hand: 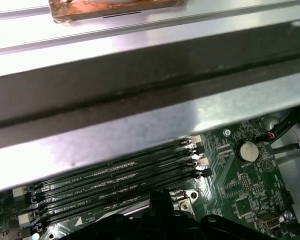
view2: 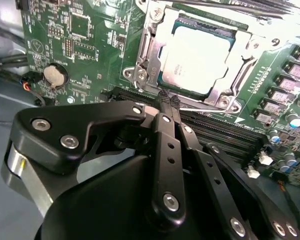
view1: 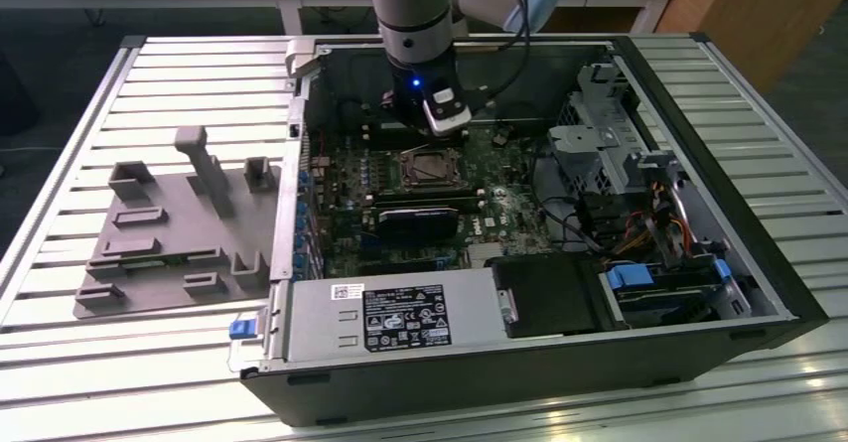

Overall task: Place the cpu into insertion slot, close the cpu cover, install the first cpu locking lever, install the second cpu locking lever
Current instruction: 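Install the first cpu locking lever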

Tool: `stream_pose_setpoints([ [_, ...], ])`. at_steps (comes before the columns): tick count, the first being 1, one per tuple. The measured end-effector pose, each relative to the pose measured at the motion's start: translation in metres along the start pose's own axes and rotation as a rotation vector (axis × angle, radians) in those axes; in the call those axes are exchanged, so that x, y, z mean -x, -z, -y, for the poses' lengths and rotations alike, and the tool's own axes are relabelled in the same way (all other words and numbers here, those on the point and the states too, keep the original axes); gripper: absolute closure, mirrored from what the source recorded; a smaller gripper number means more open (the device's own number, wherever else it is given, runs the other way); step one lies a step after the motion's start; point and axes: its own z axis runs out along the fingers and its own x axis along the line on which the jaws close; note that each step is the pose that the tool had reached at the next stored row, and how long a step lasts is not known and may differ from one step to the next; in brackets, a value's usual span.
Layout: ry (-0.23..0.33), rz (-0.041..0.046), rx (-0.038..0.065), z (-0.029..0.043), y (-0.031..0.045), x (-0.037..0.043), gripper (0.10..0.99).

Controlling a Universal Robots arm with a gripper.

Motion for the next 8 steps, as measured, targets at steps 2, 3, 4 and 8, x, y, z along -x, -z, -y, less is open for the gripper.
stream_pose_setpoints([
  [2,-0.020,0.0038,-0.004,-0.0002,-0.0001,-0.0001,0.984],
  [3,-0.025,0.0046,-0.004,-0.0008,-0.0002,-0.0003,0.984],
  [4,-0.027,0.0052,-0.005,-0.0017,-0.0003,-0.0007,0.984],
  [8,-0.031,0.0061,-0.005,-0.0053,-0.0008,-0.0021,0.984],
])
